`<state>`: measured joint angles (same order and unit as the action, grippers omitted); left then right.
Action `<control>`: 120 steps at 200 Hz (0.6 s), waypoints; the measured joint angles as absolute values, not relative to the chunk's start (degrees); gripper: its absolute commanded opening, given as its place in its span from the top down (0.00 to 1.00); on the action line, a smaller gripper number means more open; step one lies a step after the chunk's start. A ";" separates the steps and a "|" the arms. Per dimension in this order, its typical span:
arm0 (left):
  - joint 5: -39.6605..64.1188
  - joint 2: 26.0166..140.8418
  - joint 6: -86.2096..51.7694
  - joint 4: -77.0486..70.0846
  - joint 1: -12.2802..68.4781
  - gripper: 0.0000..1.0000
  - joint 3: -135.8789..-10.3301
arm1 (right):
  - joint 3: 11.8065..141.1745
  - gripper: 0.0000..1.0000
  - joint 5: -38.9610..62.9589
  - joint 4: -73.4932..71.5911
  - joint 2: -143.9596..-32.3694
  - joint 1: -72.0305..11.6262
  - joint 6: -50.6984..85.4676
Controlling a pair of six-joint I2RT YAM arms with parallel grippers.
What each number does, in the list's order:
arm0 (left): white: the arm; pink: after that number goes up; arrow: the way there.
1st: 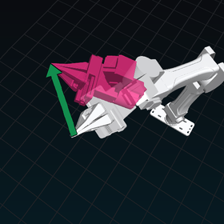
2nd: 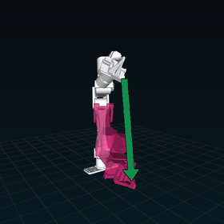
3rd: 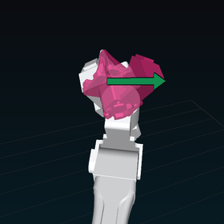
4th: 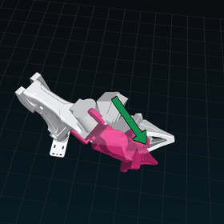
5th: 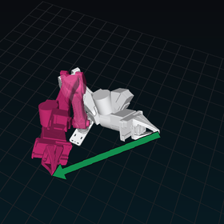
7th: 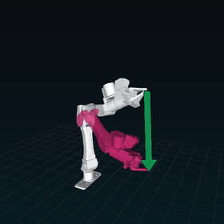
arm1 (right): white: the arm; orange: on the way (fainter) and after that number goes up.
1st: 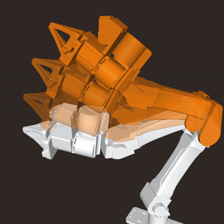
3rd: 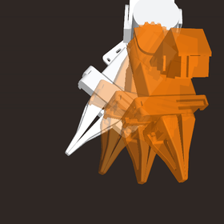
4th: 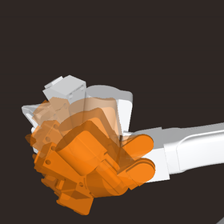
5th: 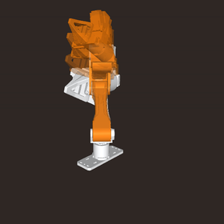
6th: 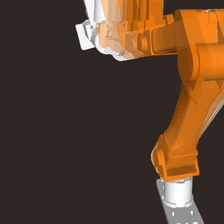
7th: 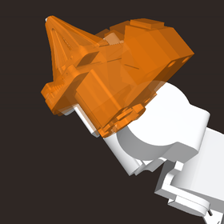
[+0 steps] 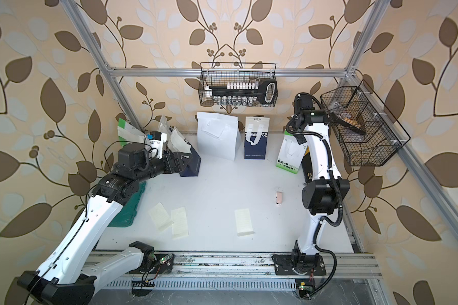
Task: Staple the receipts to the bags
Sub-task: Pick up the takeout bag at the corner of the board.
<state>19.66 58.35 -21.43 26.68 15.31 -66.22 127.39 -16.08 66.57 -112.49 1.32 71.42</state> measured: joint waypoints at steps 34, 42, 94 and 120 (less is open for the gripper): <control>19.66 58.57 -21.43 26.68 15.31 0.01 -66.22 | 120.66 0.58 -15.49 64.55 -112.16 1.93 72.69; 19.66 58.61 -21.43 26.68 15.31 0.01 -66.22 | 119.07 0.63 -15.29 64.27 -112.16 2.04 73.08; 20.75 58.94 -21.43 26.68 15.31 0.01 -66.22 | 111.28 0.92 -15.20 61.76 -108.27 2.63 74.15; 22.13 59.94 -21.43 26.63 15.31 0.01 -66.22 | 109.43 1.00 -15.25 61.17 -104.01 3.14 73.63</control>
<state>22.13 59.94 -21.43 26.63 15.31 -66.22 109.43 -15.25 61.17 -104.01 3.14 73.63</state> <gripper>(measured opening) 0.990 0.050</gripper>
